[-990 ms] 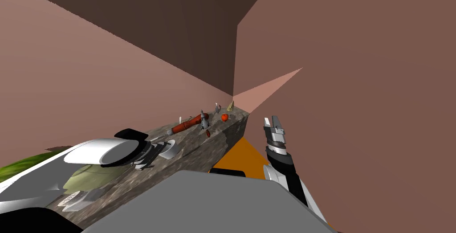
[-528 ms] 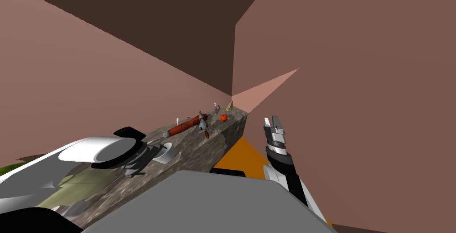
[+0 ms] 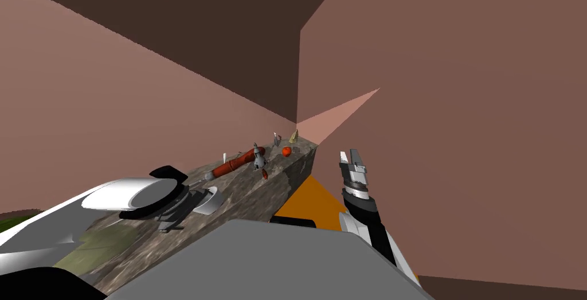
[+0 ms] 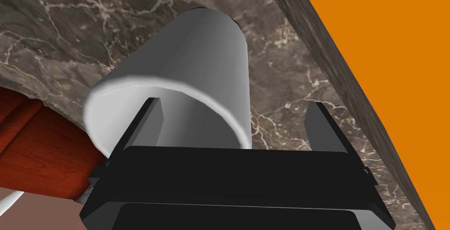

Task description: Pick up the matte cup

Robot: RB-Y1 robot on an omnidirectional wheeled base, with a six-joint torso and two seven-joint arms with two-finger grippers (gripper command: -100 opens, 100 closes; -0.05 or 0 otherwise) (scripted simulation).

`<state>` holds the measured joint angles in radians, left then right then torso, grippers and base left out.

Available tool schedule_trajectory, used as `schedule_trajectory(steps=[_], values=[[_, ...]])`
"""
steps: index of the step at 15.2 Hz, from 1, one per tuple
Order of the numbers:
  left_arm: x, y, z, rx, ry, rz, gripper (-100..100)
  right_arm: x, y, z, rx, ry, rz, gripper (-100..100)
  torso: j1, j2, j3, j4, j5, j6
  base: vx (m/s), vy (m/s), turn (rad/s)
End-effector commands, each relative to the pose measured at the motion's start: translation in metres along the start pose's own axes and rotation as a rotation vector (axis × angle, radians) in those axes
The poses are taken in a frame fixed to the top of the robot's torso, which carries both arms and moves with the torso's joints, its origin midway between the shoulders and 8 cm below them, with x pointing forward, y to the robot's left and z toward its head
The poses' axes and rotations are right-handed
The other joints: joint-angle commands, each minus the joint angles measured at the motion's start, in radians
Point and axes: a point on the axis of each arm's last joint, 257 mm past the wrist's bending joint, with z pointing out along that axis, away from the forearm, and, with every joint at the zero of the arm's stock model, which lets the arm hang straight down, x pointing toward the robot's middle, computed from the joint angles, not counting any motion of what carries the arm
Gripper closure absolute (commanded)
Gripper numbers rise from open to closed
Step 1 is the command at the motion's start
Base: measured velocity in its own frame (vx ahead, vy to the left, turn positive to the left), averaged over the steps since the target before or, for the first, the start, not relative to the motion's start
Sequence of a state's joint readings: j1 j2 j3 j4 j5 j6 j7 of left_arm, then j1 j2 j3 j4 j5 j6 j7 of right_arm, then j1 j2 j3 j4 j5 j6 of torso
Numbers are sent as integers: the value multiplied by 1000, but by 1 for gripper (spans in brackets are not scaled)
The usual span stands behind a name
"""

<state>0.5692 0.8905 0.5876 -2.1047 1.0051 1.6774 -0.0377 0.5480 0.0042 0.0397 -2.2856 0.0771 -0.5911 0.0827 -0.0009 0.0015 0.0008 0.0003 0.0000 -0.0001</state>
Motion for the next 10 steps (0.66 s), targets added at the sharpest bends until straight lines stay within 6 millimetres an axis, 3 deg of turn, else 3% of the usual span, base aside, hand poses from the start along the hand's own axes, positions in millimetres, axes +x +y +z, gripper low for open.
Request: schedule_trajectory(steps=[1,2,6,9,10], values=[[0,0,0,0,0,0,-100,0,0,0,0,0,0,0,0,0,0,0,0,0,-21,-5,-23],[0,0,1,2,0,0,100,0,0,0,0,0,0,0,0,0,0,0,0,0,-7,-1,0],[0,0,1,-1,1,-1,100,0,0,0,0,0,0,0,0,-2,-1,0,0,0,-1,0,3],[5,-2,-18,0,2,16,100,0,0,0,0,0,0,0,1,-3,-1,1,-1,0,29,8,94],[4,-2,-12,2,2,12,100,0,0,0,0,0,0,0,1,-3,-1,1,-1,0,23,7,28]])
